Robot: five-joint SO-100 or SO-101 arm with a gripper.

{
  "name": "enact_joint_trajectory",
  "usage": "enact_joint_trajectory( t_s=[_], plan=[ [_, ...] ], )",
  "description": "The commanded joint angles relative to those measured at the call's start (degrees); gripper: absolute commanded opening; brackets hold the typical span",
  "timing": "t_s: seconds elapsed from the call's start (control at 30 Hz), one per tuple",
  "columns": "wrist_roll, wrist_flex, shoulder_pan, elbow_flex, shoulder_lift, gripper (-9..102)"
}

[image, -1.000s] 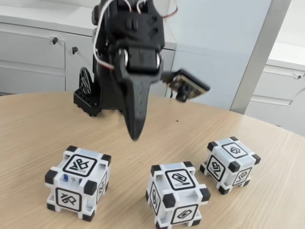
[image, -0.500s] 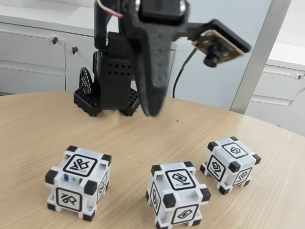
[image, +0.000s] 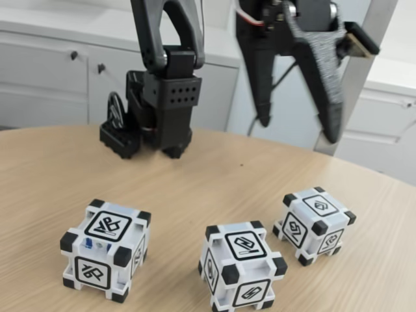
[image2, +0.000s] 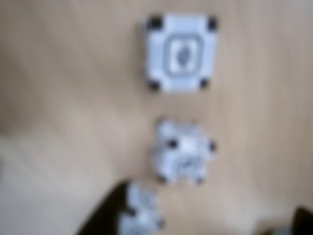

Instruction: Stack cubes from left to right.

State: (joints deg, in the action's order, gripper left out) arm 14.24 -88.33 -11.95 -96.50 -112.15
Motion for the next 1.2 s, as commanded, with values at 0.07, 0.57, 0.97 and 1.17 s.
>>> enact_joint_trajectory(
  t_s=[0.07,0.57,0.97,1.17],
  plan=[
    [11.78,-0.35,-7.73,2.81,0.88,40],
    [18.81,11.07,-12.48,3.08,29.18,41],
    [11.43,15.38,-12.48,3.08,29.53,42],
    [7.47,15.38,-12.48,3.08,29.53,42]
  ],
)
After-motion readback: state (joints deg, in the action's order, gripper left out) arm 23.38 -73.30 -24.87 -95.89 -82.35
